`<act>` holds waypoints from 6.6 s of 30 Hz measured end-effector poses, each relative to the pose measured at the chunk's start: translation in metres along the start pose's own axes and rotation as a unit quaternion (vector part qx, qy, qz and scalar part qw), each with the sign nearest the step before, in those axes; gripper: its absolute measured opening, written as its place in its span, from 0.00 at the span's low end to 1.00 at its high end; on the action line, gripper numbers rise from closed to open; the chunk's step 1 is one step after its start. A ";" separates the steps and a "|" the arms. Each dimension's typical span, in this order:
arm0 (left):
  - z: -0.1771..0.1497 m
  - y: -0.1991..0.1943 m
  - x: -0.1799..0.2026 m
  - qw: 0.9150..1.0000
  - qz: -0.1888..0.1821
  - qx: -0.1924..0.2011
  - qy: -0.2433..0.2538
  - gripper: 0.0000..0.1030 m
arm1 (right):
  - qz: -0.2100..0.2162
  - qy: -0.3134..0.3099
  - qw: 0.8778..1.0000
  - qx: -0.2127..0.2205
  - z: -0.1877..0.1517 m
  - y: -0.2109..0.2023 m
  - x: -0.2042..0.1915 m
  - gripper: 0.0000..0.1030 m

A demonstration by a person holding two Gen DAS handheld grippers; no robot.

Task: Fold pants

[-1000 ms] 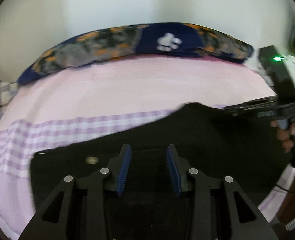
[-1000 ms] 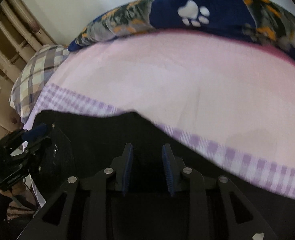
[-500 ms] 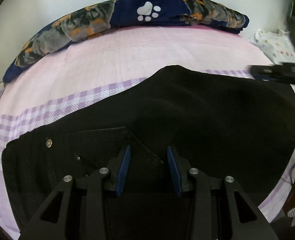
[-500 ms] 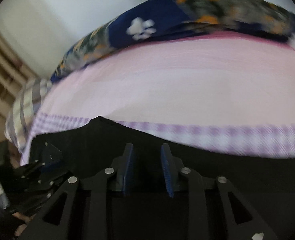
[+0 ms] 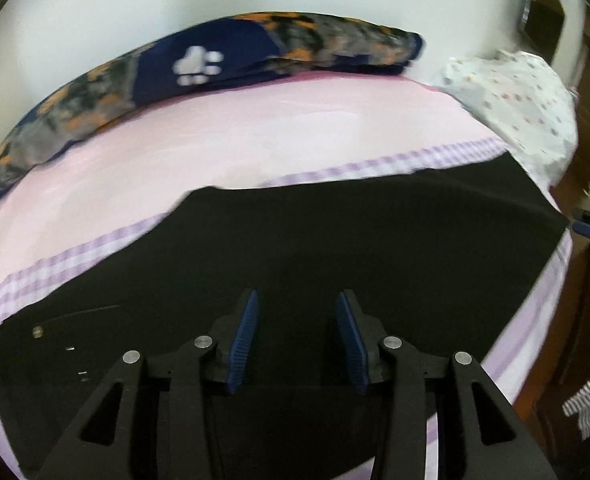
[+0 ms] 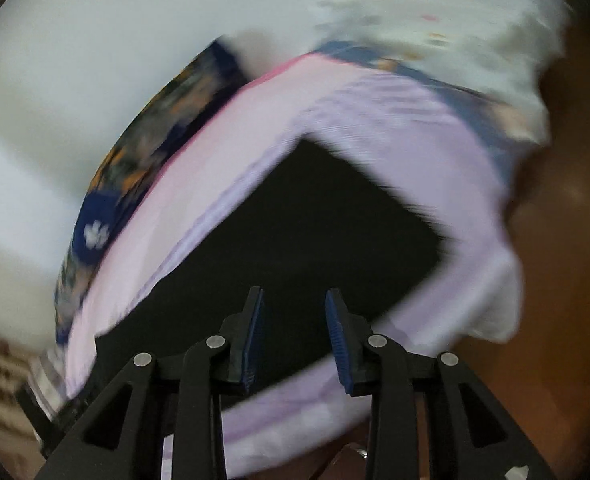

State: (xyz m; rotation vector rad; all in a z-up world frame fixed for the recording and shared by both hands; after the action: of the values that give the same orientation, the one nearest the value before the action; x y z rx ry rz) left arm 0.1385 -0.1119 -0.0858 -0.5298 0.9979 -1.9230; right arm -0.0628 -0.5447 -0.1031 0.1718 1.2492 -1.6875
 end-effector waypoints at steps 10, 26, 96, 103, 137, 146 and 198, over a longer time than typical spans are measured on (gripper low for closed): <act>-0.004 0.014 0.049 0.999 -0.026 -0.024 0.040 0.42 | 0.010 0.051 0.999 0.006 0.005 0.009 0.047 0.29; -0.020 0.034 0.061 0.998 -0.011 -0.043 0.050 0.42 | 0.015 0.002 0.999 0.029 0.024 0.012 0.016 0.07; -0.052 0.003 0.005 0.962 -0.172 -0.116 -0.175 0.05 | 0.172 -0.229 0.936 -0.206 -0.139 0.115 -0.215 0.36; -0.062 0.015 0.002 0.956 -0.169 -0.143 -0.192 0.07 | 0.161 -0.238 0.933 -0.216 -0.145 0.125 -0.217 0.37; -0.198 -0.079 -0.193 0.870 -0.067 -0.003 -0.489 0.20 | 0.204 -0.343 0.853 -0.336 -0.261 0.161 -0.325 0.39; -0.204 -0.065 -0.218 0.851 -0.078 0.030 -0.519 0.30 | 0.193 -0.338 0.861 -0.326 -0.254 0.158 -0.325 0.42; -0.043 -0.140 -0.165 0.941 -0.024 0.172 -0.291 0.22 | 0.211 -0.297 0.900 -0.238 -0.197 0.123 -0.323 0.43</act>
State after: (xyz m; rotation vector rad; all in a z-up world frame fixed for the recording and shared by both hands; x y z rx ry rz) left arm 0.1234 0.0878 0.0060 -0.8516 0.2641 -1.7678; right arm 0.1110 -0.1877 -0.0764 -0.3304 1.0168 -0.9154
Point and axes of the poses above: each gripper's, at about its wrist camera, not at the fingertips, and y roughly the way its jaws point, x to its right, z to its top, the point moved 5 cm from there along y, roughly the way its jaws point, and after that the axes turned 6 degrees about z, right-handed, at the moved point
